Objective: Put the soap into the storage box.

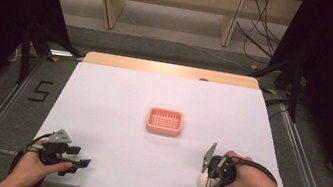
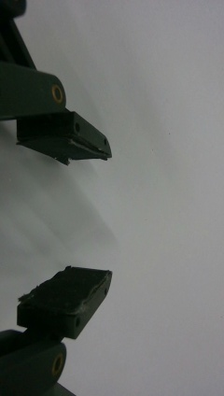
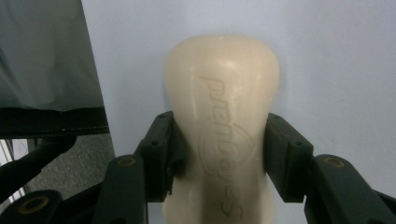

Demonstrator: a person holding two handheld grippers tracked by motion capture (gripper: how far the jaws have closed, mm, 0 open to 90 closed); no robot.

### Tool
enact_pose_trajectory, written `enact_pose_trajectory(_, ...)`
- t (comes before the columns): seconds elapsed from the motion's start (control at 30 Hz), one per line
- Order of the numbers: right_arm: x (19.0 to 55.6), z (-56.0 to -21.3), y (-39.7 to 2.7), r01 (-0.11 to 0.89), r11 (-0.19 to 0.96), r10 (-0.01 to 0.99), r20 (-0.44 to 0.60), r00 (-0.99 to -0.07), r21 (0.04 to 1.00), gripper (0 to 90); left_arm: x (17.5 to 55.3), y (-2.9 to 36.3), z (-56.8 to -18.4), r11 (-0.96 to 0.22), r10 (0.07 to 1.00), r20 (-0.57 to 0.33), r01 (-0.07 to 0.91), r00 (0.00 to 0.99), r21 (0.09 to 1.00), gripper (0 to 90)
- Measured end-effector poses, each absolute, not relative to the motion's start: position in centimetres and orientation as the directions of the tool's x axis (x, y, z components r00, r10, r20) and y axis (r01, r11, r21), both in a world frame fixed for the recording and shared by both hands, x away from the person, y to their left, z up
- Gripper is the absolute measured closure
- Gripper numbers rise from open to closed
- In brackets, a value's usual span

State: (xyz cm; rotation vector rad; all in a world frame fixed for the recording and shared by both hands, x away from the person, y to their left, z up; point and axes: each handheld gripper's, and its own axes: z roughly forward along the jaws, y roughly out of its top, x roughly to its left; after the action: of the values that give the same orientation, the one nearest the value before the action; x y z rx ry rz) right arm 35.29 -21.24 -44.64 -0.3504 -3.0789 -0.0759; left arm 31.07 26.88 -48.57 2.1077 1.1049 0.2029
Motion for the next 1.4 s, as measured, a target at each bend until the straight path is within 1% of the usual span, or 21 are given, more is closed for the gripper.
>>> enact_pose_trajectory(0.07,35.30,-44.66,-21.25,0.225,0.973,0.224,0.043,-0.974,0.043,50.0,31.08,26.88,-48.58,-0.360,0.764,-0.186,0.648,0.618,0.671,34.4)
enact_pose_trajectory(0.1,35.58,-44.84,-21.31,0.192,0.980,0.190,0.048,-0.981,0.059,50.0,31.08,26.87,-48.59,-0.362,0.763,-0.186,0.648,0.619,0.671,34.4)
enact_pose_trajectory(0.13,35.40,-44.80,-21.34,0.229,0.972,0.226,0.058,-0.972,0.044,50.0,31.08,26.82,-48.61,-0.356,0.766,-0.189,0.649,0.615,0.673,34.4)
enact_pose_trajectory(0.17,35.38,-44.94,-21.35,0.239,0.970,0.237,0.052,-0.970,0.039,50.0,31.07,26.84,-48.59,-0.359,0.765,-0.187,0.649,0.616,0.671,34.4)
enact_pose_trajectory(0.23,35.52,-45.23,-21.44,0.236,0.971,0.234,0.066,-0.970,0.035,50.0,31.07,26.87,-48.59,-0.360,0.764,-0.187,0.648,0.618,0.671,34.4)
enact_pose_trajectory(0.43,35.54,-45.19,-21.53,0.248,0.968,0.246,0.058,-0.968,0.041,49.6,31.06,26.78,-48.64,-0.348,0.767,-0.199,0.656,0.610,0.670,34.4)
enact_pose_trajectory(0.47,35.54,-45.21,-21.52,0.247,0.968,0.245,0.056,-0.968,0.040,49.4,31.07,26.88,-48.58,-0.363,0.763,-0.185,0.648,0.619,0.670,34.4)
enact_pose_trajectory(0.63,35.38,-45.29,-21.30,0.248,0.968,0.246,0.055,-0.968,0.026,45.2,31.04,26.85,-48.60,-0.354,0.765,-0.191,0.649,0.615,0.673,34.4)
enact_pose_trajectory(0.73,35.33,-45.30,-21.19,0.222,0.975,0.221,0.036,-0.975,0.021,49.6,31.05,26.83,-48.59,-0.352,0.766,-0.196,0.654,0.613,0.670,34.4)
enact_pose_trajectory(0.83,35.25,-45.26,-21.08,0.233,0.972,0.232,0.027,-0.972,0.011,50.0,31.04,26.83,-48.59,-0.352,0.765,-0.196,0.653,0.613,0.670,34.3)
enact_pose_trajectory(0.87,35.30,-45.26,-21.09,0.224,0.974,0.223,0.029,-0.974,0.015,50.0,31.04,26.84,-48.60,-0.351,0.766,-0.196,0.654,0.612,0.671,34.4)
enact_pose_trajectory(0.97,35.30,-45.22,-21.10,0.243,0.970,0.242,0.032,-0.970,0.017,50.1,31.06,26.88,-48.60,-0.355,0.768,-0.185,0.648,0.613,0.674,34.4)
enact_pose_trajectory(1.1,35.34,-45.14,-21.21,0.249,0.968,0.248,0.038,-0.968,0.030,50.2,31.06,26.84,-48.60,-0.351,0.766,-0.193,0.650,0.613,0.675,34.4)
enact_pose_trajectory(1.23,35.35,-44.96,-21.35,0.233,0.971,0.231,0.040,-0.972,0.046,50.3,31.06,26.89,-48.57,-0.360,0.764,-0.187,0.648,0.618,0.671,34.4)
enact_pose_trajectory(1.4,35.32,-44.67,-21.37,0.235,0.970,0.233,0.032,-0.972,0.057,50.3,31.07,26.88,-48.59,-0.361,0.763,-0.187,0.648,0.619,0.671,34.4)
